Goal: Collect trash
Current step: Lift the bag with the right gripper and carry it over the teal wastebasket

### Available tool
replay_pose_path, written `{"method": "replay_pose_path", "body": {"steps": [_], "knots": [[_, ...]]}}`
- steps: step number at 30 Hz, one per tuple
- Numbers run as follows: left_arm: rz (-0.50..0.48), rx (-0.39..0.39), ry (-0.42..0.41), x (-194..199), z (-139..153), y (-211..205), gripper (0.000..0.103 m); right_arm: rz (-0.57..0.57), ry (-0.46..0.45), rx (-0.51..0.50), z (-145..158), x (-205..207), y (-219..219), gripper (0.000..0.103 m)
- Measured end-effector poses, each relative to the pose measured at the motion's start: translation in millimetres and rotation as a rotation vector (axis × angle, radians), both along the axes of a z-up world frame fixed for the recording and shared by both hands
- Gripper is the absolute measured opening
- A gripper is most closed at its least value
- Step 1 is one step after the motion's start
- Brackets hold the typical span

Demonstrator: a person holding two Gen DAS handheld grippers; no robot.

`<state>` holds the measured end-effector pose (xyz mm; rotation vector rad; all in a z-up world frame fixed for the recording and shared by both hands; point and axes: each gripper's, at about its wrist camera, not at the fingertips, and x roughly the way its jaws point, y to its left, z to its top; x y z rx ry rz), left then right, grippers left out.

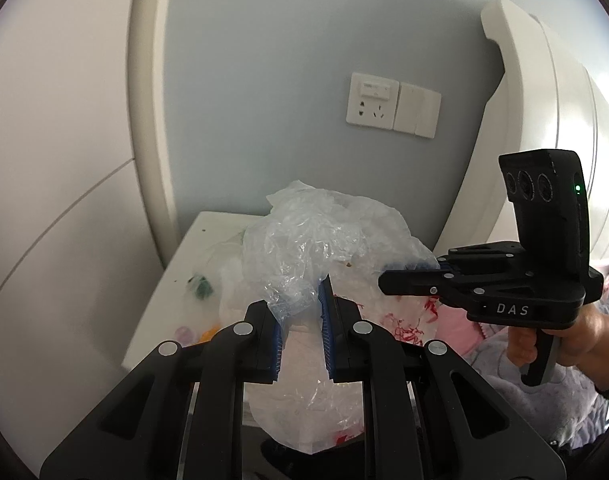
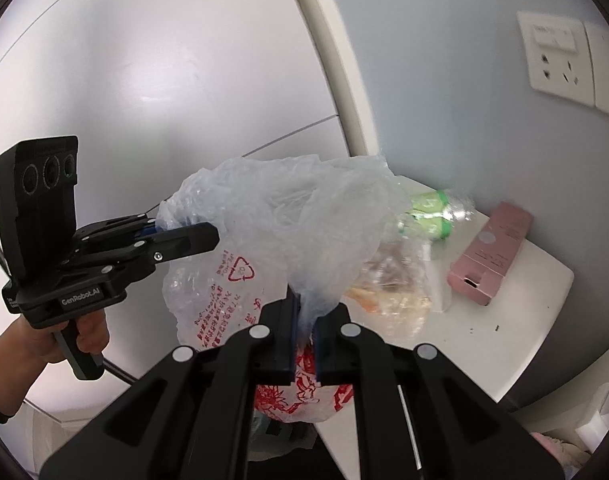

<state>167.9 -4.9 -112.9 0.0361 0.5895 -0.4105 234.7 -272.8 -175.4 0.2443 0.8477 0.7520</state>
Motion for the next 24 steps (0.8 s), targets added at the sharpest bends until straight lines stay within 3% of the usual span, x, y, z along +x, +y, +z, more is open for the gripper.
{"method": "replay_pose_path", "body": {"steps": [13,24], "knots": [[0.187,0.004,-0.049,-89.4,28.5,60.3,0.014,0.164,-0.075,0.021,40.6,-40.9,82.0,0.008],[0.380,-0.021,-0.022,-152.3,10.0,123.8,0.014,0.351,-0.061,0.007,38.9,-76.5,175.1,0.008]]}}
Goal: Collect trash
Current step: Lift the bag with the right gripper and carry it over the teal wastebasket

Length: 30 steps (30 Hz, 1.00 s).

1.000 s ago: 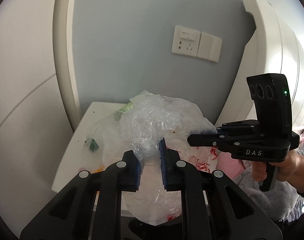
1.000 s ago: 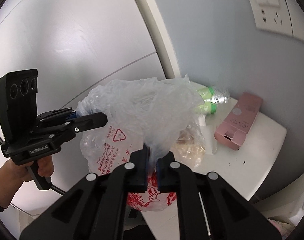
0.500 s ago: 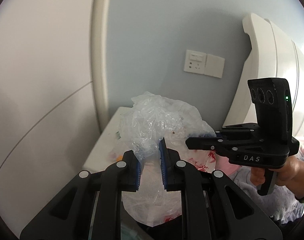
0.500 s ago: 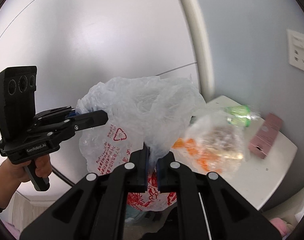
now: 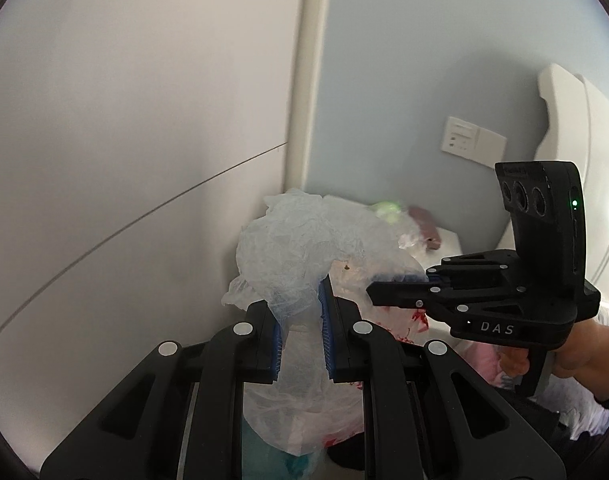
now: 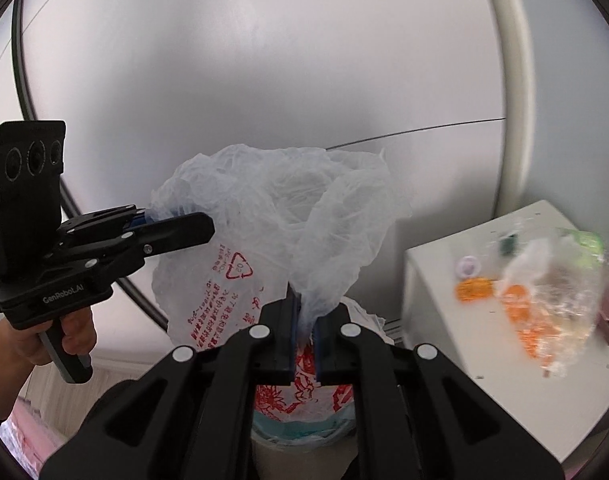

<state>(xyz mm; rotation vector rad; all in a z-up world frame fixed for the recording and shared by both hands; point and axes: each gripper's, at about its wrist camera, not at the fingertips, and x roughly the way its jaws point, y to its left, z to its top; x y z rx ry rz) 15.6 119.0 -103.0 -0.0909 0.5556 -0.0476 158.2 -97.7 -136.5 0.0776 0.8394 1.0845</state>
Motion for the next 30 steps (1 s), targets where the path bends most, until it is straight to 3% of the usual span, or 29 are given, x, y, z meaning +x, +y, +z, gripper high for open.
{"method": "replay_pose_path", "body": {"steps": [4,17,24,30], "knots": [[0.057,-0.007,0.042,-14.2,-19.2,15.2,0.014,0.053,0.028,-0.021,-17.2,-10.1,28.4,0.008],[0.147,-0.086,0.242,-28.4,-120.2,52.0,0.014,0.199,0.190,-0.176,-122.8,-32.4,99.2,0.008],[0.176,-0.166,0.346,-7.3,-177.0,68.0,0.014,0.235,0.279,-0.242,-170.9,-37.5,122.3,0.008],[0.182,-0.183,0.444,13.9,-230.1,78.0,0.014,0.272,0.338,-0.319,-224.2,-45.6,143.2,0.008]]}}
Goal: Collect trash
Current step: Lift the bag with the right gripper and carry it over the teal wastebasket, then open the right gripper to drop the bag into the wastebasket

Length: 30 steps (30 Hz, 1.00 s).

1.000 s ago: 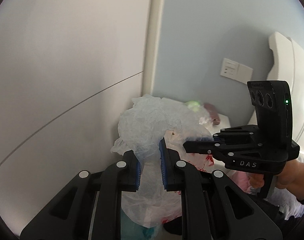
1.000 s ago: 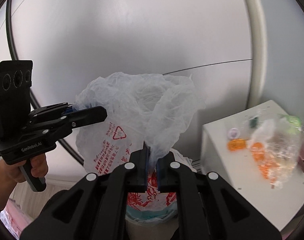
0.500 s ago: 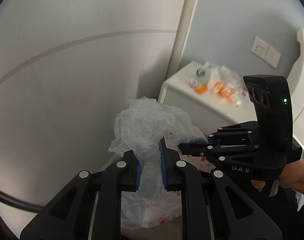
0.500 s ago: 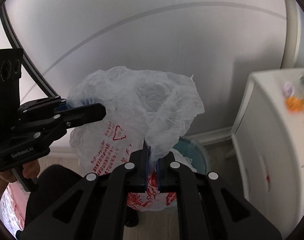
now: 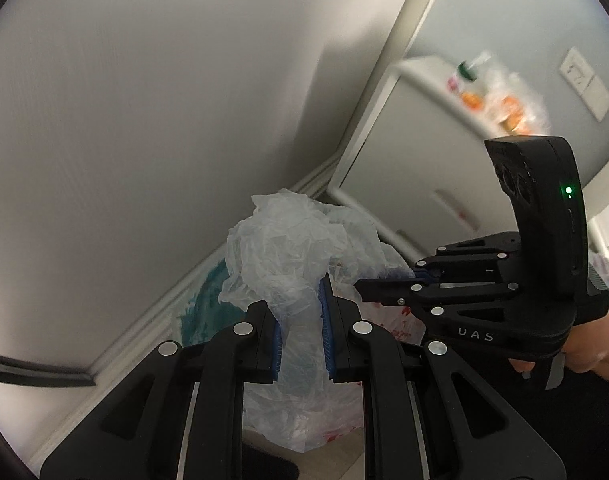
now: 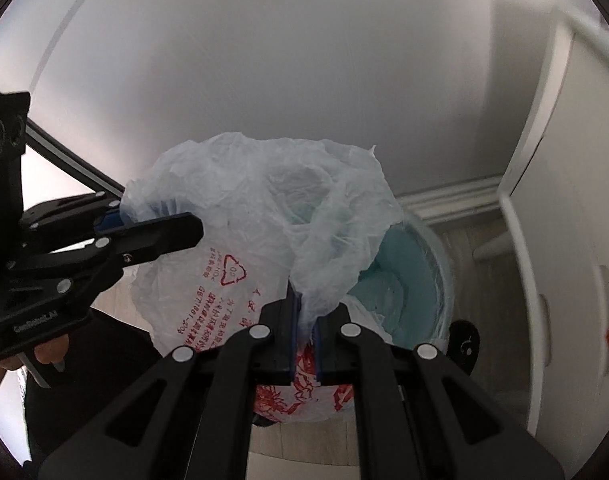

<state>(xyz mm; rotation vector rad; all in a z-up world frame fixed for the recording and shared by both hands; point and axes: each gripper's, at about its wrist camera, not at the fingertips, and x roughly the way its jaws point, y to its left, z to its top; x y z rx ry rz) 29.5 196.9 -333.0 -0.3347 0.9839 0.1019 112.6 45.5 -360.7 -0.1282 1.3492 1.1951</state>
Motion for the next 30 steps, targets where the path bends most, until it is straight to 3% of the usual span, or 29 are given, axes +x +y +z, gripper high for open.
{"method": "replay_pose_path", "body": {"steps": [9,17,27,29,30], "knots": [[0.048,-0.068,0.136,23.0,-81.4,16.6,0.014,0.125,0.015,-0.089,-67.7,-12.8,28.8,0.008],[0.058,-0.082,0.233,48.1,-136.8,11.3,0.014,0.191,0.011,-0.170,-106.2,-26.9,54.6,0.008],[0.067,-0.094,0.297,64.9,-172.1,5.0,0.015,0.315,-0.067,-0.194,-112.0,-59.9,89.6,0.008],[0.071,-0.083,0.293,65.8,-175.6,1.9,0.020,0.328,-0.103,-0.191,-107.9,-64.0,92.7,0.008],[0.076,-0.079,0.290,67.9,-174.5,1.3,0.028,0.326,-0.121,-0.187,-104.6,-65.9,92.9,0.008]]}}
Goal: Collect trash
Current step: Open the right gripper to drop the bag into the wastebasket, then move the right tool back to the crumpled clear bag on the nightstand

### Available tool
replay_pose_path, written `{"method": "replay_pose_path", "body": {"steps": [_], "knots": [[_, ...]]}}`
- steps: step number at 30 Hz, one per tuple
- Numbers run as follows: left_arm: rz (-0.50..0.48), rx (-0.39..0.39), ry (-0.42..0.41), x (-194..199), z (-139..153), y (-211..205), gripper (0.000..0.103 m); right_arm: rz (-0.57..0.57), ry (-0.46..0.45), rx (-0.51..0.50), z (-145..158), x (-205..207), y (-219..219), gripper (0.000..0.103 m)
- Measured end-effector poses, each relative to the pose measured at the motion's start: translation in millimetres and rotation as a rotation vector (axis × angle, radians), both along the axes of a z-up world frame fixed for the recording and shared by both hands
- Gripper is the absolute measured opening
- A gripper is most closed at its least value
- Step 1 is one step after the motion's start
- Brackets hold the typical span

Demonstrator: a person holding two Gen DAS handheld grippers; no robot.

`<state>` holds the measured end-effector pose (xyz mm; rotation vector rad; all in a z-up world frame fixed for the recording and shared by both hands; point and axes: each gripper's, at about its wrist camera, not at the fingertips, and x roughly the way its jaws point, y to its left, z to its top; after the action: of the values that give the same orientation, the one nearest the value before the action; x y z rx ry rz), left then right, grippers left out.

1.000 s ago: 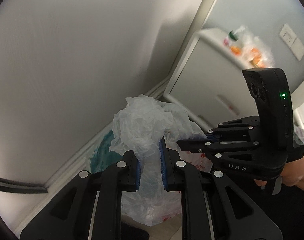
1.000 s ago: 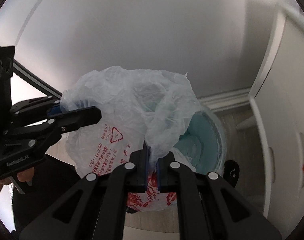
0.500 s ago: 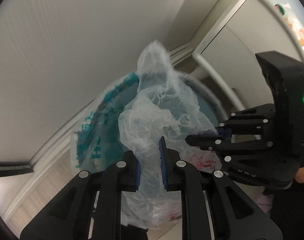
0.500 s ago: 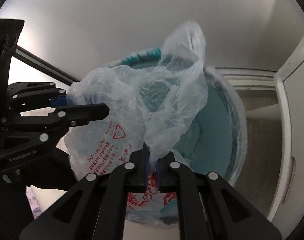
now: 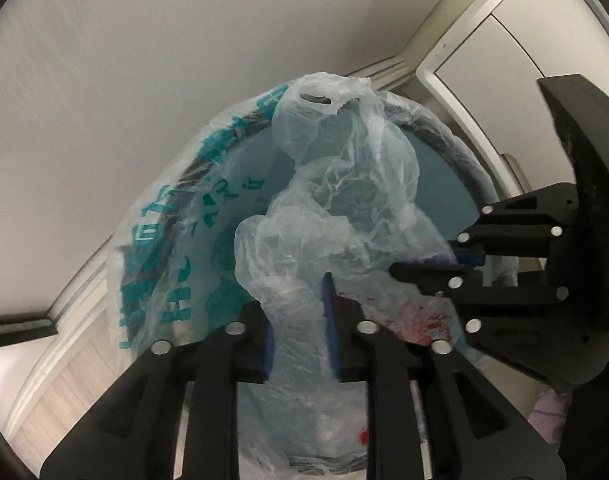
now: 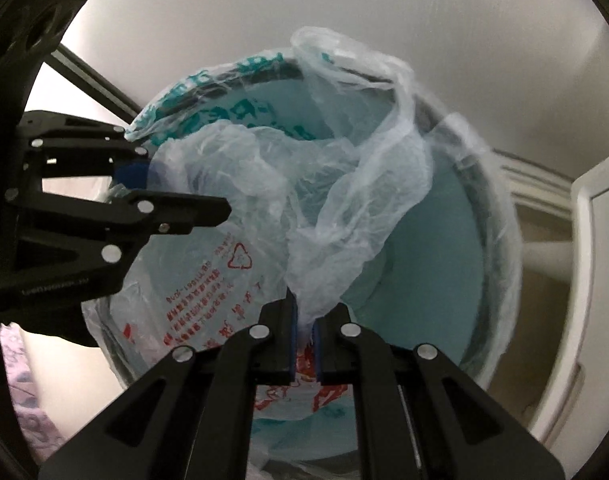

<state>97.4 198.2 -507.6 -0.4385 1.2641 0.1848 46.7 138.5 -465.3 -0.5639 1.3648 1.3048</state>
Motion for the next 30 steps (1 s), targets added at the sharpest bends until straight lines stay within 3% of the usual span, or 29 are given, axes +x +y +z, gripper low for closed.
{"method": "replay_pose_path", "body": {"steps": [2,3,4,9,10,12,13,17,22,30], "knots": [[0.008,0.014,-0.013,-3.3,5.8,0.4,0.036,0.005,-0.018,0.013,2.0,-1.8,-3.2,0.010],[0.014,0.030,-0.025,-3.5,11.0,0.4,0.044,0.011,-0.034,0.020,5.9,-5.2,-5.6,0.023],[0.016,0.033,-0.035,-3.5,15.1,0.7,0.048,0.018,-0.049,0.027,8.7,-8.2,-14.1,0.045],[0.015,0.088,-0.096,-5.7,44.0,4.0,0.067,0.024,-0.110,0.070,38.8,-13.7,-18.2,0.088],[0.016,0.098,-0.107,-6.9,49.1,3.8,0.077,0.023,-0.124,0.082,47.2,-16.8,-19.0,0.094],[0.019,0.129,-0.132,-10.2,60.3,2.6,0.093,0.023,-0.166,0.116,63.3,-22.4,-22.0,0.094],[0.022,0.148,-0.149,-12.1,66.7,1.8,0.096,0.022,-0.182,0.125,70.2,-24.9,-24.5,0.096],[0.024,0.176,-0.176,-16.8,85.3,3.4,0.097,-0.019,-0.211,0.174,108.3,-36.3,-33.9,0.096],[0.000,0.216,-0.232,-26.7,125.7,-1.5,0.097,-0.072,-0.227,0.238,158.5,-5.6,-70.4,0.096],[-0.021,0.258,-0.376,-37.1,203.1,-14.3,0.097,-0.241,-0.253,0.363,213.6,36.3,-126.9,0.096]]}}
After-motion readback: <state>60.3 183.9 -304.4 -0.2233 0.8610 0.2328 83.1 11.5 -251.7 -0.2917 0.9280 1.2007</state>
